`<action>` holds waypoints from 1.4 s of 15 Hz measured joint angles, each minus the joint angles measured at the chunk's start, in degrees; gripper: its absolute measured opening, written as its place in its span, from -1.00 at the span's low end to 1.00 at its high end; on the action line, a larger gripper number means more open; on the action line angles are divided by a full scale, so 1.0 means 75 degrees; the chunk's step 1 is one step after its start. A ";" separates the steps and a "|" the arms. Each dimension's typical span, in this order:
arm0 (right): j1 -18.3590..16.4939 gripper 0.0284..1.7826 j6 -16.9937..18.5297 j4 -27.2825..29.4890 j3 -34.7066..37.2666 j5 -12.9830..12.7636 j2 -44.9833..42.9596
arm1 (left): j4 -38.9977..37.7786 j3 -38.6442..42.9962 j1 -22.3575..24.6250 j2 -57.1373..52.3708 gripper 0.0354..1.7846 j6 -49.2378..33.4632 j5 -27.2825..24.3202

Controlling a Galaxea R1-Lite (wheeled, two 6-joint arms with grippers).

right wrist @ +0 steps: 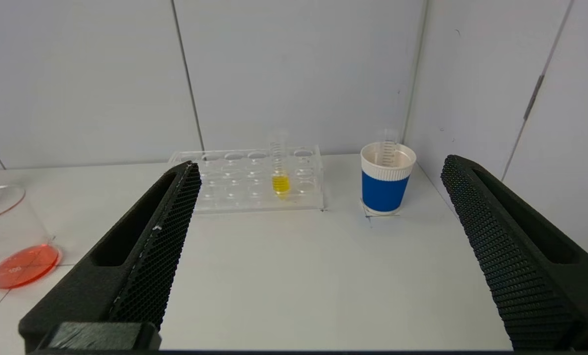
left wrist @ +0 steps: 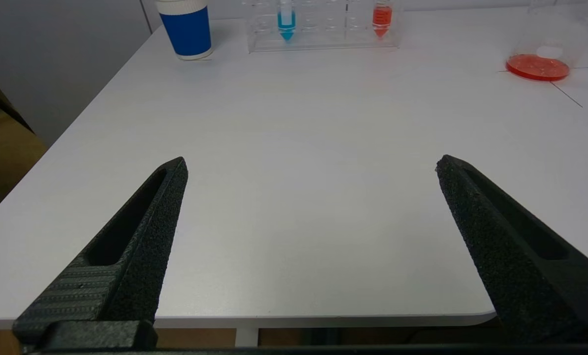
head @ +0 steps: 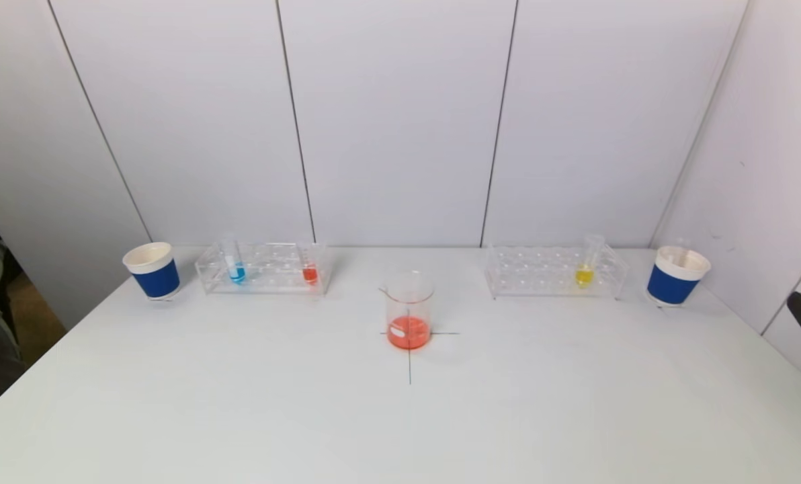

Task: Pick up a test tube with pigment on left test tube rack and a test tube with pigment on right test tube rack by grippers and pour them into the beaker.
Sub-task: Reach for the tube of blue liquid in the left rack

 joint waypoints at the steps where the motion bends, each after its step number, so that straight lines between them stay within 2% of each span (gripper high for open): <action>1: 0.0000 0.99 -0.0013 0.0440 0.0060 0.0011 -0.0548 | 0.0000 0.0000 0.0000 0.0000 0.98 -0.0002 -0.0002; 4: 0.0018 0.99 -0.0028 0.2492 -0.0076 0.0036 -0.2484 | 0.0000 0.0000 0.0000 0.0000 0.98 0.0003 0.0003; 7: 0.0117 0.99 -0.0018 0.4984 -0.0418 0.0033 -0.4337 | 0.0000 0.0000 0.0000 0.0000 0.98 0.0000 0.0000; 9: 0.0166 0.99 -0.0044 0.6256 -0.0532 0.0041 -0.5409 | -0.0003 0.0000 0.0000 0.0000 0.98 -0.0002 0.0000; 11: 0.0190 0.99 -0.0068 0.7158 -0.0546 -0.0011 -0.6186 | 0.0000 0.0000 0.0000 0.0000 0.98 -0.0002 0.0000; 12: 0.0193 0.99 -0.0085 0.7368 -0.0491 -0.0067 -0.6398 | 0.0000 0.0000 0.0000 0.0000 0.98 0.0000 0.0000; 15: 0.0200 0.99 -0.0377 0.7357 -0.0088 -0.0328 -0.6708 | 0.0000 0.0000 0.0000 0.0000 0.98 0.0000 0.0003; 21: 0.0206 0.99 -0.0445 0.7085 0.0379 0.0172 -0.6804 | -0.0003 0.0002 0.0003 0.0000 0.98 0.0000 0.0000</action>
